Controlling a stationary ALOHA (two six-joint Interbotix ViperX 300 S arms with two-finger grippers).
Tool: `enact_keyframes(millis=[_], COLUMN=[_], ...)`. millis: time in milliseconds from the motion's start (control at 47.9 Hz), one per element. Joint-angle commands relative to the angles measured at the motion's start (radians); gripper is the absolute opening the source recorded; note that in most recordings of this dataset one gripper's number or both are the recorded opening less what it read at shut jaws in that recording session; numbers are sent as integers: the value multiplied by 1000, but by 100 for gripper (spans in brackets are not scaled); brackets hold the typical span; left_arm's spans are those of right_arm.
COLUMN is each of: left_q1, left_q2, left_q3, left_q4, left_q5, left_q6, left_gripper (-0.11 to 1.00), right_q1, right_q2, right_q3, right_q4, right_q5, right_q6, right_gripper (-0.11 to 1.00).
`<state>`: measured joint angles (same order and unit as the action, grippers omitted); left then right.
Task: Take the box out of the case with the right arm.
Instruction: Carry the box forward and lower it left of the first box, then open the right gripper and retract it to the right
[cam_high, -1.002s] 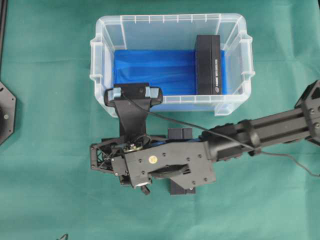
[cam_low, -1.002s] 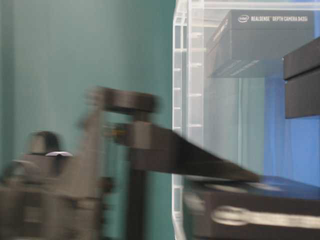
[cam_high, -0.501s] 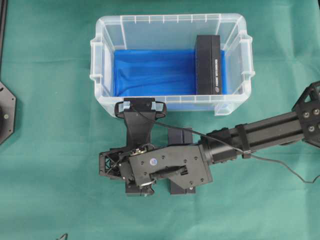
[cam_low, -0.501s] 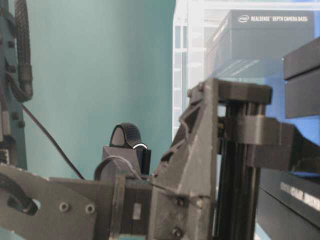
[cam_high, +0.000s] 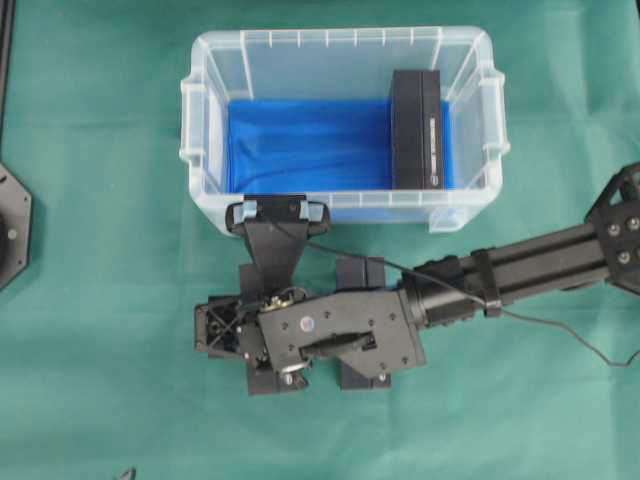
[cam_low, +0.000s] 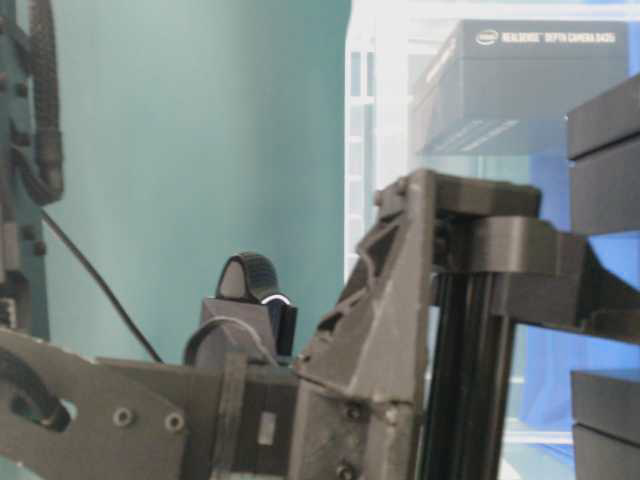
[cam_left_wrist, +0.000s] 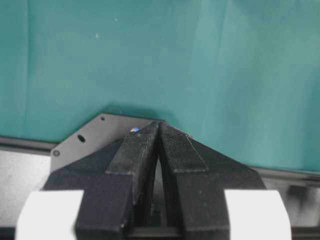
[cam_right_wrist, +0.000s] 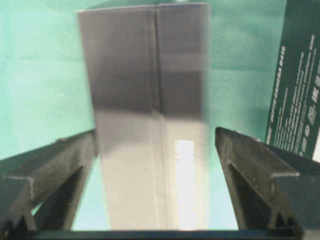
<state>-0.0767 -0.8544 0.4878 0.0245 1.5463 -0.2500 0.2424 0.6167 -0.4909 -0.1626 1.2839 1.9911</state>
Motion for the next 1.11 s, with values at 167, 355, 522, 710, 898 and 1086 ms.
enact_keyframes(millis=[167,355,522,710,898,1086], left_q1=[-2,-2,-2,-2,-2,-2], left_q2=[3,5,5,3,3,3], left_q3=[-11,-11,-11,-11,-11,-11], left_q4=[2,3,3,3,3,3], left_q5=[-5,-5,-5,-6,-5,-6], left_q6=[-3,-3,-2,-3,-5,-6], left_gripper=[0,0,0,0,0,0], right_q1=[0,0,0,0,-8,-8], right_q2=[-46,-80,-121,-170,-190,-216], right_q3=[-11,-14,-28,-61,-81,-69], right_q4=[-5,-12,-12,-41,-63,-57], right_q5=[32,46,49,117,189,250], right_q6=[0,-2,-11,-48,-83,-155], right_gripper=[92,91,91,91,91,91])
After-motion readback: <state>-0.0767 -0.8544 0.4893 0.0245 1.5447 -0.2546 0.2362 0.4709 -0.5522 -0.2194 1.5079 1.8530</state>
